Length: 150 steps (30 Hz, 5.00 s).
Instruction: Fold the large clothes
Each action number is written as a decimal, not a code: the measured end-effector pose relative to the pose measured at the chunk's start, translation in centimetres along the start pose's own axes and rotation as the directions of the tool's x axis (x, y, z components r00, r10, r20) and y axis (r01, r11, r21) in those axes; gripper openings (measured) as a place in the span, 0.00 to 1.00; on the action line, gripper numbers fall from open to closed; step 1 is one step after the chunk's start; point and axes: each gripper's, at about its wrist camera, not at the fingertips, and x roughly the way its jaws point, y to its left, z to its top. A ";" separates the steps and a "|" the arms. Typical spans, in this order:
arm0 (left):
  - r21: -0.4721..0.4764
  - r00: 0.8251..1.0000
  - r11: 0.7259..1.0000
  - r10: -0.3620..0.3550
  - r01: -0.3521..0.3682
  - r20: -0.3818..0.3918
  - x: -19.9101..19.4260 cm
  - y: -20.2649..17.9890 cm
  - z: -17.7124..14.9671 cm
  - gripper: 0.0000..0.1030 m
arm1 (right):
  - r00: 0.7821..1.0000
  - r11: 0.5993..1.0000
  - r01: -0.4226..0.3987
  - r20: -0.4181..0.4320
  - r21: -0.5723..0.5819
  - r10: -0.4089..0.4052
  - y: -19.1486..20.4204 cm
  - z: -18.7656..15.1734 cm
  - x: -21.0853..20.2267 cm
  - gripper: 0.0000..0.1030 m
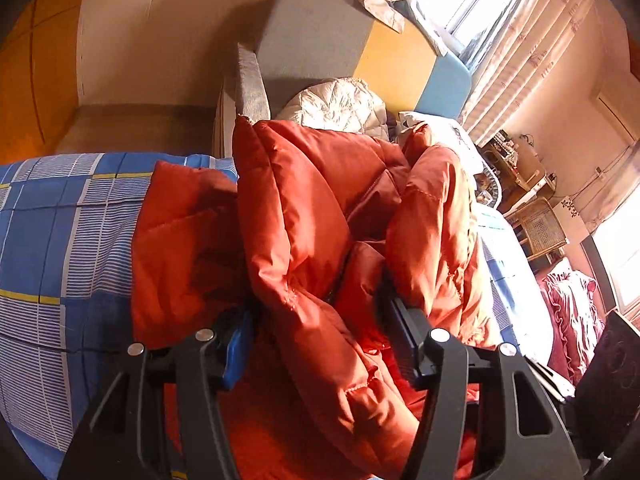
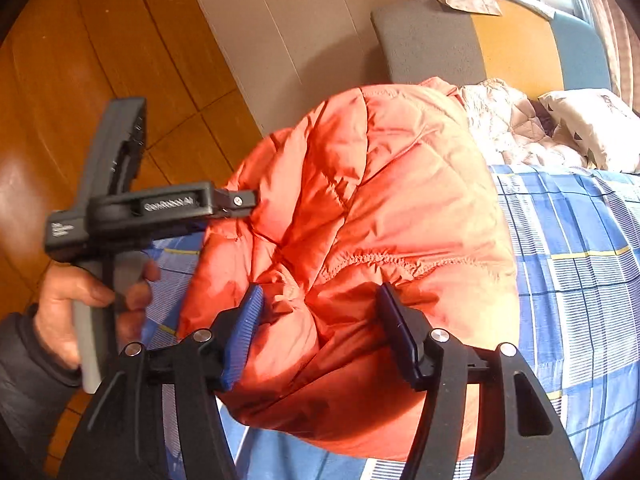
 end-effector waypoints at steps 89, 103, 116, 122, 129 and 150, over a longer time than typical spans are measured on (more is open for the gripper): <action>-0.103 0.991 0.988 0.123 -0.117 0.050 0.6 6.4 -5.4 0.68 | 0.992 0.982 0.032 -0.123 0.185 -0.010 -6.8 2.8 5.6 0.97; -0.153 0.980 0.974 -0.146 0.166 0.134 1.2 9.1 -6.0 0.42 | 0.949 0.939 -0.229 -0.155 0.255 0.274 -9.5 3.1 8.5 0.57; -0.076 0.957 0.966 -0.229 0.246 0.180 -2.3 4.6 -4.2 0.23 | 0.969 0.972 -0.217 -0.099 0.090 0.226 -7.3 5.0 2.3 0.30; 0.018 0.946 0.964 -0.262 0.264 0.190 -4.4 -0.6 -3.1 0.23 | 0.979 0.979 -0.200 -0.031 0.046 0.201 -8.1 5.3 -3.3 0.30; 0.087 0.937 0.946 -0.321 0.311 0.140 -2.2 -8.1 -4.2 0.22 | 0.994 0.993 -0.110 0.000 0.040 0.110 -12.4 2.8 -10.2 0.30; 0.115 0.979 0.972 -0.204 0.203 0.001 7.0 -17.6 -11.1 0.22 | 0.987 0.975 0.153 -0.067 0.159 -0.144 -22.9 -7.0 -12.9 0.66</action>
